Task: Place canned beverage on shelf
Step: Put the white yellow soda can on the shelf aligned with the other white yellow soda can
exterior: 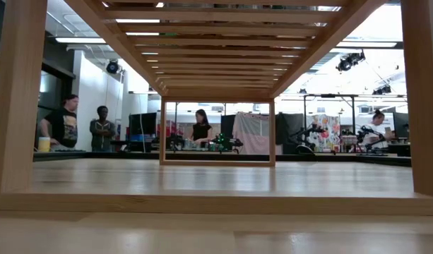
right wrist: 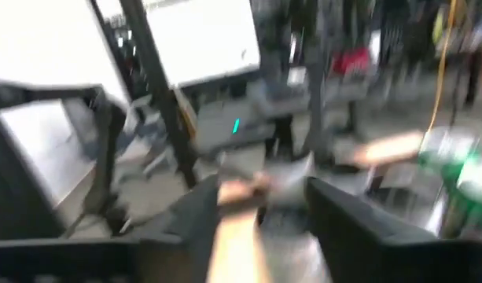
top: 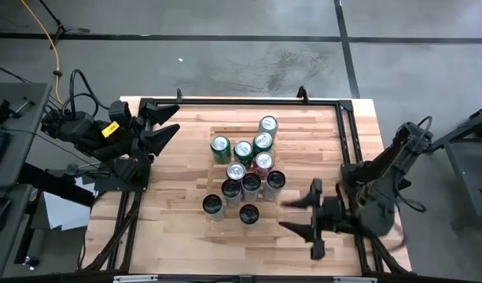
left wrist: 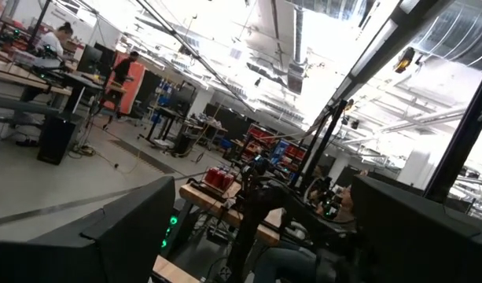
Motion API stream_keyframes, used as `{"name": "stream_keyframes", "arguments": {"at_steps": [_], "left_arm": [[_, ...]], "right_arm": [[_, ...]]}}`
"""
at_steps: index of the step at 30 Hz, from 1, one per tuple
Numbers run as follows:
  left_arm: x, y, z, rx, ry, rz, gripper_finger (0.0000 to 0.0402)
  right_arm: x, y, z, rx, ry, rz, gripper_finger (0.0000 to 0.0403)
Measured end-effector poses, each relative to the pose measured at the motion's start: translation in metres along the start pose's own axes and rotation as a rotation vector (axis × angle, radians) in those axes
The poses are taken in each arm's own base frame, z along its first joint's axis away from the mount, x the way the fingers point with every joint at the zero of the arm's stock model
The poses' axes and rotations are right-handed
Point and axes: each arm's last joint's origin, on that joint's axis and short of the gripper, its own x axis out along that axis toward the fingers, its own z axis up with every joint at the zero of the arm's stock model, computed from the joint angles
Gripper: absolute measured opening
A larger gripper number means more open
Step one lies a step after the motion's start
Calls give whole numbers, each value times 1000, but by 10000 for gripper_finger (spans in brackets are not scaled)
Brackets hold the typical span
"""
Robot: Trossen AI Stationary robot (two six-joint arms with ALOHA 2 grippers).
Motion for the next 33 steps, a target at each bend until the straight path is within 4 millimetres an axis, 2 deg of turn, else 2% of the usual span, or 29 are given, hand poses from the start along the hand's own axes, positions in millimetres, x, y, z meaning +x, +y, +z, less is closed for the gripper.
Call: {"name": "stream_keyframes", "arguments": {"at_steps": [5, 7, 12, 14, 19, 23, 33], "left_arm": [[0, 0, 0, 0, 0, 0, 376], [0, 0, 0, 0, 0, 0, 376], [0, 0, 0, 0, 0, 0, 376], [0, 0, 0, 0, 0, 0, 376], [0, 0, 0, -1, 0, 0, 376], [0, 0, 0, -1, 0, 0, 376], [0, 0, 0, 3, 4, 1, 376]], "right_arm": [[-3, 12, -43, 159, 226, 31, 45], [0, 17, -60, 188, 291, 36, 13], [18, 21, -96, 235, 370, -43, 16], [27, 18, -109, 235, 394, -92, 5], [44, 5, -134, 256, 444, -218, 4], [55, 0, -140, 265, 448, -242, 2], [68, -10, -137, 266, 444, -255, 0]]}}
